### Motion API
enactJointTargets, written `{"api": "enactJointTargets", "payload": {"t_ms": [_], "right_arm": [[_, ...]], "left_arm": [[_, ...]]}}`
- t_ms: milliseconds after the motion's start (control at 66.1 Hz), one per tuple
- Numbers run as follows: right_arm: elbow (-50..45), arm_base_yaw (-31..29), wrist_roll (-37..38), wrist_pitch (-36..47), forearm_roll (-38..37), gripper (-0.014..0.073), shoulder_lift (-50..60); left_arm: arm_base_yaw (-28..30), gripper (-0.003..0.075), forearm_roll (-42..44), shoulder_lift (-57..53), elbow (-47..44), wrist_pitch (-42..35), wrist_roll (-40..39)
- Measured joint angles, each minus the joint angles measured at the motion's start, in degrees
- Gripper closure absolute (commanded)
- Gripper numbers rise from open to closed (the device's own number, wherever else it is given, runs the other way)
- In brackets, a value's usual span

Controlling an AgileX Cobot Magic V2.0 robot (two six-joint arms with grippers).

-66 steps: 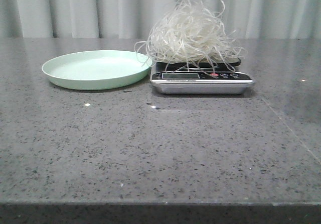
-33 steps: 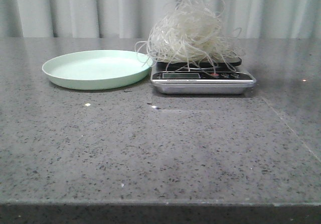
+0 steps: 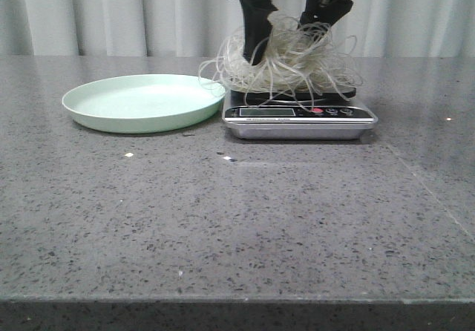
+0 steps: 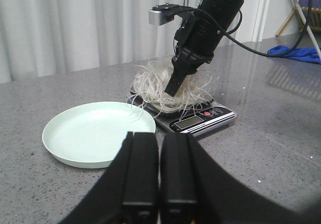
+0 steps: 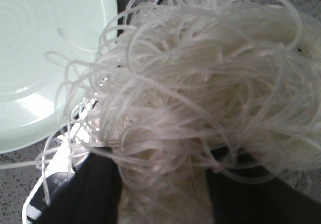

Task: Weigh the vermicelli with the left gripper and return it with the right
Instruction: 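Lower the right gripper onto the vermicelli on the scale and grasp it, then carry the vermicelli with the right gripper back onto the green plate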

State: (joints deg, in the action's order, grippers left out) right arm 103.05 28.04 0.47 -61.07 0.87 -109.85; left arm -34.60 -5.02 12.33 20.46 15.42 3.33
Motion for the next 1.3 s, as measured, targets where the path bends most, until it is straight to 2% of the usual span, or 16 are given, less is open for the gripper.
{"api": "enactJointTargets", "payload": {"t_ms": [76, 242, 348, 514, 741, 832, 907, 922, 938, 953, 1028, 1059, 1301], "right_arm": [[0.72, 0.0, 0.0, -0.44, 0.4, 0.0417, -0.56], [4.43, 0.12, 0.0, -3.11, 1.22, 0.0417, -1.38], [8.77, 0.95, 0.0, -4.5, 2.15, 0.0447, -1.53], [17.02, 4.32, 0.0, -3.77, 6.04, 0.0452, -1.53], [19.37, 8.53, 0.0, -0.02, 10.77, 0.0445, -5.32], [19.37, 9.02, 0.0, 0.87, 11.93, 0.0365, -8.67], [19.37, 9.0, 0.0, 0.96, 12.17, 0.022, -11.52], [19.37, 9.0, 0.0, 0.96, 12.17, 0.016, -12.05], [19.37, 9.0, 0.0, 0.96, 12.28, 0.016, -12.32], [19.37, 9.0, 0.0, 0.96, 12.26, 0.0104, -12.56], [19.37, 9.0, 0.0, 1.09, 12.4, -0.0008, -13.0], [19.52, 9.0, 0.0, 1.09, 12.52, -0.0027, -13.0], [19.85, 8.33, 0.0, 0.76, 12.16, -0.0005, -6.35]], "left_arm": [[0.0, 0.0593, 0.0, 0.0, 0.0, 0.0, 0.0], [0.0, 0.0593, 0.0, 0.0, 0.0, 0.0, 0.0], [0.0, 0.0593, 0.0, 0.0, 0.0, 0.0, 0.0], [0.0, 0.0593, 0.0, 0.0, 0.0, 0.0, 0.0], [0.0, 0.0593, 0.0, 0.0, 0.0, 0.0, 0.0], [0.0, 0.0593, 0.0, 0.0, 0.0, 0.0, 0.0], [0.0, 0.0593, 0.0, 0.0, 0.0, 0.0, 0.0], [0.0, 0.0593, 0.0, 0.0, 0.0, 0.0, 0.0], [0.0, 0.0593, 0.0, 0.0, 0.0, 0.0, 0.0], [0.0, 0.0593, 0.0, 0.0, 0.0, 0.0, 0.0], [0.0, 0.0593, 0.0, 0.0, 0.0, 0.0, 0.0], [0.0, 0.0593, 0.0, 0.0, 0.0, 0.0, 0.0], [0.0, 0.0593, 0.0, 0.0, 0.0, 0.0, 0.0]]}}
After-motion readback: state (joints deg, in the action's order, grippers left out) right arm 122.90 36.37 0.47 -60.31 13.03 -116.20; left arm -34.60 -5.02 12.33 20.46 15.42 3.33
